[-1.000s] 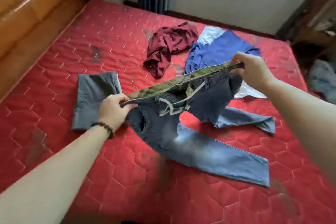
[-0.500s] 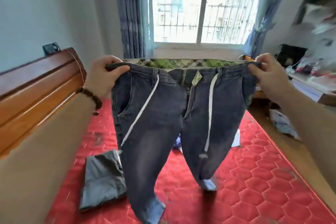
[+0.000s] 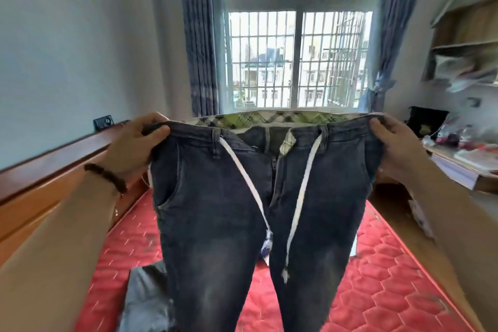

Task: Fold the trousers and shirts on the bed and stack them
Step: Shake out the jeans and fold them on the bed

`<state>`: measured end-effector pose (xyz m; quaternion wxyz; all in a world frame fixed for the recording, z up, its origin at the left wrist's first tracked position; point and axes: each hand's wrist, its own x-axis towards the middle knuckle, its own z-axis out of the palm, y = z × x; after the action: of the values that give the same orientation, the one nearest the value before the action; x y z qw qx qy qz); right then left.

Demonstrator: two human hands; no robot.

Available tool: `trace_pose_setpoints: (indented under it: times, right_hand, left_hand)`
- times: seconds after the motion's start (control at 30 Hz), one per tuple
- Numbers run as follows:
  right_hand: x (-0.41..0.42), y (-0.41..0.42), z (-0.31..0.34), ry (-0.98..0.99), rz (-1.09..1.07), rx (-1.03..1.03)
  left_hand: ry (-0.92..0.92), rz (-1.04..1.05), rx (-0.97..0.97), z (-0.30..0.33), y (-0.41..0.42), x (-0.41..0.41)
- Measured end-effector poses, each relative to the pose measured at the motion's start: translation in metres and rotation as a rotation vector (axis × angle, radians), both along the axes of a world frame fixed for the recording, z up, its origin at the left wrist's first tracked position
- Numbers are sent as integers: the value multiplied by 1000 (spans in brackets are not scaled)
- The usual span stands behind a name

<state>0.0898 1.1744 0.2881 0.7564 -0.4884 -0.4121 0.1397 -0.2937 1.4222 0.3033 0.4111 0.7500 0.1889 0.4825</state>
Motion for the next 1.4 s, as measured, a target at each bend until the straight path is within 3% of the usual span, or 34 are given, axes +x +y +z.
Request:
trace_pose_setpoints:
  times: [0.07, 0.2, 0.3, 0.43, 0.53, 0.63, 0.77, 0.87, 0.93, 1.0, 1.07, 1.17, 1.23, 1.4]
  right_hand:
    - [-5, -4, -2, 97, 43, -62]
    - [-22, 12, -23, 270, -219, -222]
    - [-52, 25, -24, 418, -388, -155]
    - [-120, 41, -13, 485, -186, -88]
    - [-171, 50, -3, 402, -52, -87]
    - [-195, 51, 10, 458, 71, -89]
    - [-193, 45, 20, 426, 119, -266]
    - [-176, 33, 29, 198, 164, -422]
    - [-154, 24, 37, -184, -3, -490]
    - [-132, 16, 46, -699, -309, -562]
    - [-120, 13, 52, -1009, -327, -687]
    - [-119, 16, 58, -1116, -61, -890]
    - [-123, 22, 58, -1154, -1, -906]
    - [-135, 36, 48, -1315, -179, -740]
  left_hand:
    - [-28, -94, -243, -9, -5, 7]
    - [48, -12, -516, -30, -9, 40]
    - [-117, 18, -656, -31, -27, 73]
    - [-210, -28, -479, -22, -72, 109]
    - [-111, -49, -247, -19, -102, 123]
    - [18, -92, -81, -21, -108, 121]
    - [182, -222, 94, -31, -93, 107]
    - [227, -222, 239, -23, -74, 97]
    - [238, -296, 243, -13, -62, 88]
    - [234, -358, 247, -4, -54, 80]
    - [241, -394, 266, 5, -50, 75]
    - [245, -450, 268, 12, -47, 71]
    - [243, -452, 273, 14, -45, 68]
    - [263, -301, 407, 7, -41, 57]
